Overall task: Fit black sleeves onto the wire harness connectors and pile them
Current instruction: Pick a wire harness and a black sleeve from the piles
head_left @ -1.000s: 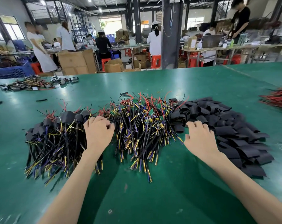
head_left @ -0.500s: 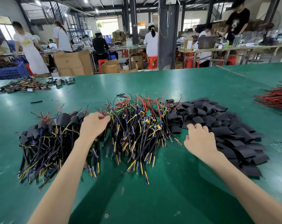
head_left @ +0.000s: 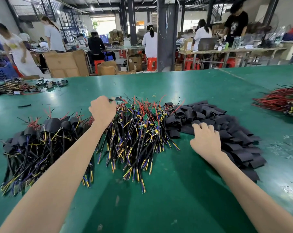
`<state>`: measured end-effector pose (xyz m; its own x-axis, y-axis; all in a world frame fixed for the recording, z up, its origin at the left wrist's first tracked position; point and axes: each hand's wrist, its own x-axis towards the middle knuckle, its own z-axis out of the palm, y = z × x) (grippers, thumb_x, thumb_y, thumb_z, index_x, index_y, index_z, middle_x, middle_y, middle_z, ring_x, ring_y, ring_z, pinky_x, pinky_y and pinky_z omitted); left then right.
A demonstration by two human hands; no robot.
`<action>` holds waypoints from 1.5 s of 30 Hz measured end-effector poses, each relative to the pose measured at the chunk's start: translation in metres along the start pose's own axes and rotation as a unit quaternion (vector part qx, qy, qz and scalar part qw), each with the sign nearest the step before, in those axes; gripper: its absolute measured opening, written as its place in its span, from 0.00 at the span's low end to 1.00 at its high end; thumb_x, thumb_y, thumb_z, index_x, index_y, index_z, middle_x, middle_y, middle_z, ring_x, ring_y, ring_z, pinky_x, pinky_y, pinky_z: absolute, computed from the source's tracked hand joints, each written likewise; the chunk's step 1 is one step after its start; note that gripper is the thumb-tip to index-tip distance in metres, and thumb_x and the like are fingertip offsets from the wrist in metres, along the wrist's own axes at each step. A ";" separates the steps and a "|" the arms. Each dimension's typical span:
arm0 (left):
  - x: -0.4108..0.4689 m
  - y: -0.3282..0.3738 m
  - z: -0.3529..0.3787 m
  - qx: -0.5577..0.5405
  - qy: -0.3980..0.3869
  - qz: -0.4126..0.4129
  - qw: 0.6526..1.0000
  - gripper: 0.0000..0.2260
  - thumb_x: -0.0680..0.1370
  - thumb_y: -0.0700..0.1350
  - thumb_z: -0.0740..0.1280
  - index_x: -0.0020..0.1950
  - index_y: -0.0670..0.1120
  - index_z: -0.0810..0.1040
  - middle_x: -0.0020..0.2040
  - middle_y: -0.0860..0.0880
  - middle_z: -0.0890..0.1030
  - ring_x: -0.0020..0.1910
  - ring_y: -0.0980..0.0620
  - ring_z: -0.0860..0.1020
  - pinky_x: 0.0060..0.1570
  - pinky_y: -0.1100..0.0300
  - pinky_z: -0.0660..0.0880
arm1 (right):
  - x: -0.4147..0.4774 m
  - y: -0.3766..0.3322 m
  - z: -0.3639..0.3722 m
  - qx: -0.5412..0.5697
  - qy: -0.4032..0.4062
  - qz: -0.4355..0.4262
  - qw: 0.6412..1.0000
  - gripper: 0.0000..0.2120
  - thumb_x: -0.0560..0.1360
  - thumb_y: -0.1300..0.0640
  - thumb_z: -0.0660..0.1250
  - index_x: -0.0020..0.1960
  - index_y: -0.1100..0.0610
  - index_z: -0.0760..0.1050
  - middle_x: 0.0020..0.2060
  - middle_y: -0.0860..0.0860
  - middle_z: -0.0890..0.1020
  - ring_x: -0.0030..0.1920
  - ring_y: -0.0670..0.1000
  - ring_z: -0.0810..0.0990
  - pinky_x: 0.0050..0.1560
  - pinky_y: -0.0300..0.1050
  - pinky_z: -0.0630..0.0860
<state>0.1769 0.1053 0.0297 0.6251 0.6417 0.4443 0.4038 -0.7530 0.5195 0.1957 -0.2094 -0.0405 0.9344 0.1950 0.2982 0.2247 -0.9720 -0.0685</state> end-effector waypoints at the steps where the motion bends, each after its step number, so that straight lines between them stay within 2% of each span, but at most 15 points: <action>1: 0.000 0.006 -0.006 -0.043 0.007 0.011 0.999 0.12 0.77 0.45 0.64 0.43 0.37 0.79 0.40 0.40 0.81 0.45 0.41 0.79 0.44 0.56 0.72 | 0.002 0.000 0.004 -0.001 0.004 -0.034 0.999 0.22 0.72 0.58 0.62 0.65 0.56 0.67 0.63 0.54 0.70 0.64 0.57 0.67 0.61 0.50 0.64; 4: 0.004 0.026 -0.031 -0.234 -0.012 -0.002 0.972 0.06 0.78 0.39 0.63 0.50 0.37 0.76 0.40 0.44 0.80 0.36 0.47 0.80 0.39 0.55 0.77 | 0.007 0.000 0.016 -0.020 -0.005 -0.115 0.993 0.21 0.78 0.55 0.57 0.70 0.54 0.63 0.68 0.50 0.68 0.68 0.53 0.64 0.65 0.47 0.61; 6: 0.008 0.039 -0.053 -0.340 -0.036 -0.004 0.940 0.09 0.79 0.35 0.61 0.58 0.37 0.73 0.43 0.46 0.80 0.32 0.54 0.77 0.36 0.58 0.78 | 0.009 0.000 0.020 -0.028 -0.021 -0.124 0.992 0.19 0.80 0.52 0.54 0.71 0.53 0.62 0.66 0.50 0.69 0.66 0.53 0.66 0.63 0.48 0.63; 9: 0.011 0.054 -0.091 -0.327 -0.036 0.055 0.943 0.12 0.78 0.39 0.61 0.62 0.44 0.72 0.49 0.51 0.79 0.33 0.59 0.71 0.33 0.66 0.69 | 0.009 -0.002 0.017 -0.032 -0.020 -0.107 0.993 0.16 0.80 0.50 0.56 0.65 0.53 0.66 0.60 0.52 0.71 0.62 0.55 0.67 0.58 0.50 0.66; 13: -0.014 0.051 -0.120 -0.256 -0.002 0.163 0.953 0.07 0.78 0.52 0.62 0.54 0.53 0.70 0.42 0.59 0.76 0.31 0.70 0.71 0.31 0.77 0.67 | 0.006 -0.004 0.012 -0.038 -0.018 -0.109 0.993 0.12 0.79 0.51 0.58 0.61 0.54 0.66 0.56 0.53 0.74 0.59 0.56 0.69 0.56 0.49 0.66; 16: -0.044 0.030 -0.106 -0.181 0.013 0.247 0.952 0.04 0.80 0.48 0.60 0.53 0.51 0.72 0.41 0.54 0.78 0.34 0.61 0.72 0.37 0.58 0.68 | 0.004 -0.005 0.008 -0.018 -0.019 -0.109 0.994 0.12 0.79 0.53 0.60 0.61 0.54 0.65 0.55 0.54 0.74 0.58 0.56 0.69 0.55 0.49 0.65; 19: -0.072 0.003 -0.079 -0.138 0.018 0.259 0.956 0.05 0.79 0.43 0.63 0.55 0.46 0.74 0.41 0.53 0.75 0.41 0.46 0.74 0.46 0.50 0.70 | 0.001 -0.009 0.004 -0.010 -0.013 -0.099 0.995 0.16 0.78 0.53 0.61 0.64 0.55 0.63 0.57 0.55 0.71 0.58 0.57 0.68 0.57 0.49 0.65; 21: -0.090 -0.013 -0.064 -0.169 0.016 0.240 0.956 0.05 0.79 0.41 0.64 0.54 0.46 0.75 0.41 0.55 0.75 0.41 0.45 0.74 0.49 0.45 0.71 | 0.000 -0.011 0.002 0.004 -0.006 -0.099 0.995 0.20 0.79 0.54 0.60 0.68 0.56 0.61 0.59 0.55 0.69 0.59 0.57 0.67 0.57 0.49 0.65; 23: -0.105 -0.024 -0.054 -0.223 0.023 0.221 0.949 0.05 0.78 0.42 0.64 0.53 0.50 0.74 0.39 0.58 0.74 0.38 0.52 0.72 0.48 0.42 0.71 | 0.000 -0.015 -0.001 0.036 0.006 -0.113 0.993 0.21 0.79 0.56 0.60 0.70 0.58 0.60 0.59 0.56 0.68 0.59 0.57 0.67 0.57 0.49 0.65; 26: -0.117 -0.024 -0.048 -0.266 0.046 0.221 0.937 0.08 0.77 0.47 0.63 0.53 0.59 0.71 0.40 0.62 0.74 0.38 0.62 0.71 0.47 0.45 0.69 | -0.006 -0.023 -0.010 0.119 0.019 -0.160 0.980 0.22 0.75 0.65 0.64 0.68 0.64 0.65 0.58 0.60 0.68 0.57 0.59 0.68 0.59 0.51 0.66; 29: -0.122 -0.024 -0.048 -0.289 0.064 0.217 0.930 0.10 0.78 0.49 0.62 0.52 0.64 0.68 0.40 0.61 0.74 0.39 0.57 0.71 0.45 0.50 0.68 | -0.013 -0.031 -0.014 0.137 0.018 -0.237 0.962 0.16 0.70 0.74 0.63 0.58 0.69 0.75 0.58 0.64 0.72 0.57 0.64 0.70 0.61 0.56 0.67; 33: -0.123 -0.029 -0.043 -0.335 0.056 0.178 0.923 0.06 0.77 0.50 0.62 0.50 0.63 0.70 0.41 0.48 0.78 0.41 0.44 0.74 0.45 0.48 0.71 | -0.019 -0.041 -0.015 0.252 0.028 -0.214 0.943 0.15 0.74 0.70 0.65 0.60 0.69 0.73 0.53 0.62 0.73 0.53 0.61 0.73 0.57 0.44 0.65; 38: -0.125 -0.027 -0.043 -0.363 0.041 0.175 0.914 0.05 0.78 0.46 0.64 0.53 0.54 0.73 0.39 0.63 0.79 0.36 0.62 0.72 0.38 0.70 0.66 | -0.026 -0.050 -0.021 0.354 0.017 -0.188 0.916 0.15 0.75 0.67 0.64 0.62 0.65 0.72 0.53 0.58 0.73 0.51 0.56 0.73 0.51 0.36 0.61; 42: -0.128 -0.026 -0.048 -0.402 0.005 0.178 0.898 0.06 0.78 0.44 0.62 0.52 0.55 0.73 0.41 0.58 0.82 0.44 0.61 0.79 0.42 0.66 0.70 | -0.030 -0.053 -0.027 0.371 0.037 -0.197 0.907 0.15 0.74 0.68 0.66 0.60 0.65 0.73 0.52 0.58 0.73 0.48 0.52 0.71 0.50 0.36 0.61; 45: -0.128 -0.024 -0.049 -0.407 0.001 0.181 0.895 0.05 0.78 0.46 0.61 0.51 0.55 0.73 0.40 0.60 0.82 0.43 0.60 0.79 0.40 0.65 0.69 | -0.032 -0.056 -0.027 0.377 0.033 -0.200 0.904 0.16 0.74 0.68 0.65 0.61 0.65 0.72 0.53 0.57 0.73 0.50 0.53 0.72 0.51 0.35 0.62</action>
<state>0.0541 0.0490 -0.0036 0.6152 0.3785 0.6916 -0.4456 -0.5568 0.7010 0.1455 -0.1650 -0.0202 0.7237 0.4791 0.4967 0.6887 -0.4554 -0.5642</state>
